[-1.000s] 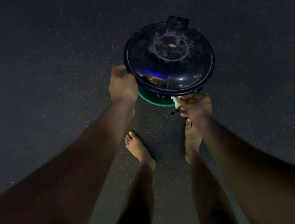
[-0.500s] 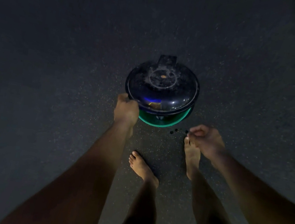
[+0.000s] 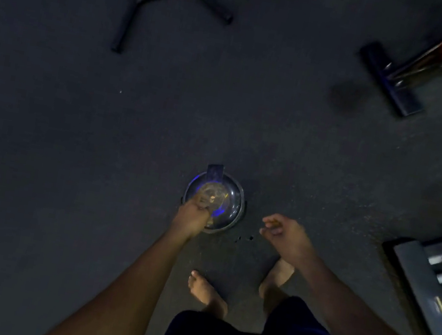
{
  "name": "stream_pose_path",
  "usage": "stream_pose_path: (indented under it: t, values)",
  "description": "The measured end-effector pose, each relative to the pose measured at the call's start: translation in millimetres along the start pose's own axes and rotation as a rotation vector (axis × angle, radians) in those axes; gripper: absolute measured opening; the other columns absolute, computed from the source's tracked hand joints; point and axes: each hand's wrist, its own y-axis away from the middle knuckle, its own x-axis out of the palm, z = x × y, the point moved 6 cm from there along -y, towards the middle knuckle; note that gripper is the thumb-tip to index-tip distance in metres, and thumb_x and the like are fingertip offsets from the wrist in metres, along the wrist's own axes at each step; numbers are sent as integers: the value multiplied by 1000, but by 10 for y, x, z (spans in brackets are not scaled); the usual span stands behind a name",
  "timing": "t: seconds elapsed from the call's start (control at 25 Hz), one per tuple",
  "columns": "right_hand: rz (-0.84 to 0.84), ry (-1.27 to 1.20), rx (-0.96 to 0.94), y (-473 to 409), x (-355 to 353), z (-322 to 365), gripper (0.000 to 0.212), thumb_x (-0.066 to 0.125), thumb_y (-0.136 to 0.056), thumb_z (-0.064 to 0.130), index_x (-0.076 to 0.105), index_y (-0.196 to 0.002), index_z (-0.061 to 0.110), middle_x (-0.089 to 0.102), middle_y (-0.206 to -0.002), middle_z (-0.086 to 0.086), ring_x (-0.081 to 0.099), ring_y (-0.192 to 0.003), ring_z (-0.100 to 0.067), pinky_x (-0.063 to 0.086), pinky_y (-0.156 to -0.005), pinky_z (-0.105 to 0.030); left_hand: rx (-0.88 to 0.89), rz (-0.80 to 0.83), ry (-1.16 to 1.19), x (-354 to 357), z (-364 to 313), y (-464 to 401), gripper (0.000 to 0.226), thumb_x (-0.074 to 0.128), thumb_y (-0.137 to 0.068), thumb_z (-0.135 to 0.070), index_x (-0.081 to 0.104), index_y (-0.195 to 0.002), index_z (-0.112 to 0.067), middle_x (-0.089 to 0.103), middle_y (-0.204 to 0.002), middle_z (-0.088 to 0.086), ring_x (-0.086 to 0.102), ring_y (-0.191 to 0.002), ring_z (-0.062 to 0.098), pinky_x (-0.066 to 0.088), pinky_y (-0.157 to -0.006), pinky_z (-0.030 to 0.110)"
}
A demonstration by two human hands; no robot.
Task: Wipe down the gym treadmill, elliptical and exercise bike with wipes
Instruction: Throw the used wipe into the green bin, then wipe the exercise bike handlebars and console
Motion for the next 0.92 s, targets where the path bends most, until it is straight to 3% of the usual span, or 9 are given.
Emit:
stream_pose_path:
  t: [0.08,0.24,0.44,0.64,0.8,0.92]
  values:
    - [-44,25,-59,91,-466,163,27,74,-89,26,69,-115,20,73,-107,4,68,-89,-8,45,-73,-9,68,43,-33,56,-533,103,19,59,-99,-22,60,-117,-28,70,-114,-1,67,-103,21,49,-75,21]
    - [-179,60,-153,261,-1755,358,35,73,-90,31,67,-123,20,71,-113,2,68,-96,-12,52,-87,-26,284,84,-205,253,-1780,169,35,60,-99,-18,58,-134,-19,64,-130,1,61,-117,19,45,-93,24]
    - [-409,31,-214,520,-3210,420,38,73,-91,30,65,-127,22,66,-122,4,64,-103,-9,53,-86,-25,549,84,-354,558,-3273,256,40,62,-98,-27,55,-137,-24,59,-142,-1,57,-126,17,47,-104,33]
    - [-603,14,-209,764,-4131,257,41,75,-90,29,64,-128,20,66,-124,2,64,-105,-11,52,-92,-29,725,123,-383,880,-4346,270,41,62,-98,-31,54,-138,-26,55,-144,-4,53,-130,17,45,-105,33]
    - [-682,56,-167,732,-4595,100,42,76,-88,30,65,-127,20,67,-122,2,64,-103,-9,48,-88,-22,810,176,-386,1093,-4948,84,41,63,-98,-29,54,-138,-24,57,-142,-2,55,-127,14,43,-100,25]
    - [-745,44,-102,686,-4995,12,43,77,-87,32,65,-127,21,66,-122,2,62,-106,-10,48,-92,-23,858,236,-415,1310,-5383,-178,40,63,-99,-27,55,-138,-24,58,-141,-1,55,-128,16,45,-104,31]
